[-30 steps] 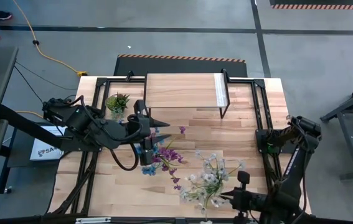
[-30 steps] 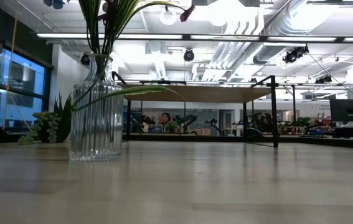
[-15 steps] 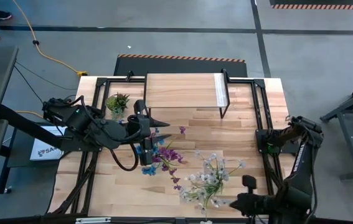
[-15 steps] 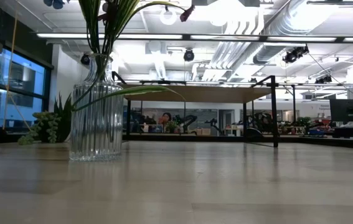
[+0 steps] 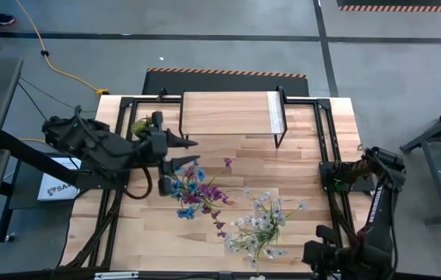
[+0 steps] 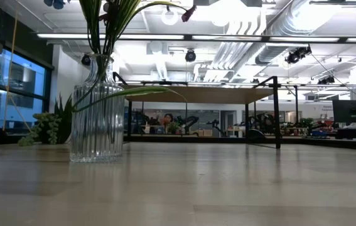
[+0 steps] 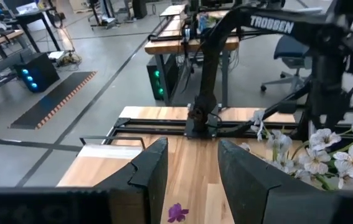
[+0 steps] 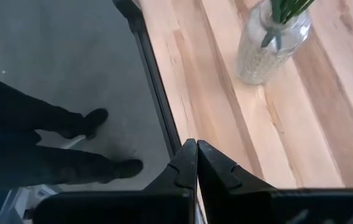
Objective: Pick and place flowers into a vace then onto a shelf
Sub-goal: Put the right transparent vase with flowers on the shelf
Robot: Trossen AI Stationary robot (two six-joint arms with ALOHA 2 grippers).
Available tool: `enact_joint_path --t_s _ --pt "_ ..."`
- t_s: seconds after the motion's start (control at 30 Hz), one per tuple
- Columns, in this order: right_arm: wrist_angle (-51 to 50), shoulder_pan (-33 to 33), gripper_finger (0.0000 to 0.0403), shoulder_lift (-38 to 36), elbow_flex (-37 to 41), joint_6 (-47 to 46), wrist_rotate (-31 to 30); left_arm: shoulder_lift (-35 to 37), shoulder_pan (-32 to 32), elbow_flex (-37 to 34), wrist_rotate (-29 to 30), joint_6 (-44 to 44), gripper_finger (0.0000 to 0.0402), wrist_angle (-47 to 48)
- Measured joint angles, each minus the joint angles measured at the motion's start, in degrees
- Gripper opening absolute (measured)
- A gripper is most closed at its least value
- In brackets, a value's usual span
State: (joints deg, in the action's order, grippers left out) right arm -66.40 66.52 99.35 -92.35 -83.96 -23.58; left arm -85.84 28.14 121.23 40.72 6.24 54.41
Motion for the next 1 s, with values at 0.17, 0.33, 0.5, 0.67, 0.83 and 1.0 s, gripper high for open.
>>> enact_joint_path --t_s 0.17,0.33,0.5,0.67,0.83,1.0 --pt "3.9 -0.5 0.0005 0.0 4.5 -0.1 0.7 1.5 0.0 0.0 -1.2 0.0 0.0175 0.0" --pt "6.0 -1.7 0.0013 0.0 7.3 -0.1 1.5 2.7 0.0 0.0 -1.3 0.0 0.0175 0.2" --pt "5.8 -3.6 0.0034 0.0 7.9 -0.9 1.9 3.0 0.0 0.0 -1.5 0.0 0.0175 0.2" --pt "5.9 -4.4 0.0061 0.0 7.9 -0.2 7.9 2.9 0.0 0.0 -1.6 0.0 0.0175 0.8" --pt "6.1 -3.4 0.0071 0.0 7.9 -3.0 8.7 2.9 0.0 0.0 -1.7 0.0 0.0175 1.6" --pt "6.1 -1.3 0.0080 0.0 7.9 -5.4 2.4 2.9 0.0 0.0 -1.7 0.3 0.0175 3.6"
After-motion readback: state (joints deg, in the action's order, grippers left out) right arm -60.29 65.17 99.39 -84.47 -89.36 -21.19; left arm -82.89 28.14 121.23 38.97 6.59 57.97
